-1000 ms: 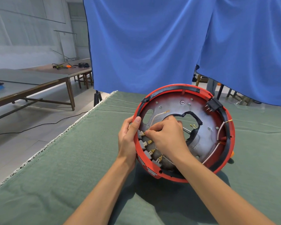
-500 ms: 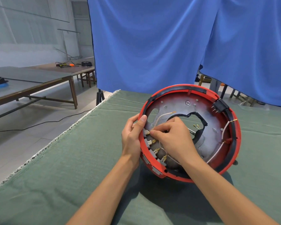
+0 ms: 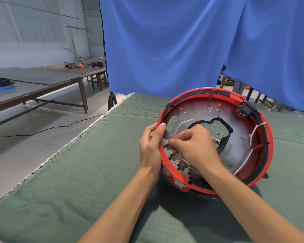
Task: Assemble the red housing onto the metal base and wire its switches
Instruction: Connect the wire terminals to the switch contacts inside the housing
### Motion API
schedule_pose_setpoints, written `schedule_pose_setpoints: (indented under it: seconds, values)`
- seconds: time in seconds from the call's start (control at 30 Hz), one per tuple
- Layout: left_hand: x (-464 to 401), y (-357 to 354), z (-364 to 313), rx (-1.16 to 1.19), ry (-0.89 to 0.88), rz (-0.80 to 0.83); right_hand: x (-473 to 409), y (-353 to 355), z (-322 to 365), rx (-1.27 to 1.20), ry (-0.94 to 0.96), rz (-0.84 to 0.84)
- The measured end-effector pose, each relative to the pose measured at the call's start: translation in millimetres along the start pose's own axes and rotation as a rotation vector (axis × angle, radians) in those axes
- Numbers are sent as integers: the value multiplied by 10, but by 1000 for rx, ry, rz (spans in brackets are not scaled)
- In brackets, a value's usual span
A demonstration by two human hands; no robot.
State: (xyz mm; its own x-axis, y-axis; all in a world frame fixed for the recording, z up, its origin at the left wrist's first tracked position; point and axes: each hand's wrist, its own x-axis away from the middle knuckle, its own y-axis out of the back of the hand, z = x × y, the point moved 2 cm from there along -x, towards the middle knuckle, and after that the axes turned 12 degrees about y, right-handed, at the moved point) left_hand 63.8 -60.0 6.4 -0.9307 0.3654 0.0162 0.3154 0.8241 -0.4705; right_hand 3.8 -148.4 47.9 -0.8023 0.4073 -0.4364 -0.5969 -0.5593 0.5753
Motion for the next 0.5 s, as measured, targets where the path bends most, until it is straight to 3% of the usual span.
schedule_pose_setpoints:
  seconds: [0.5]
  values:
    - [68, -72, 31, -41, 58, 199, 26, 83, -68, 74, 56, 40]
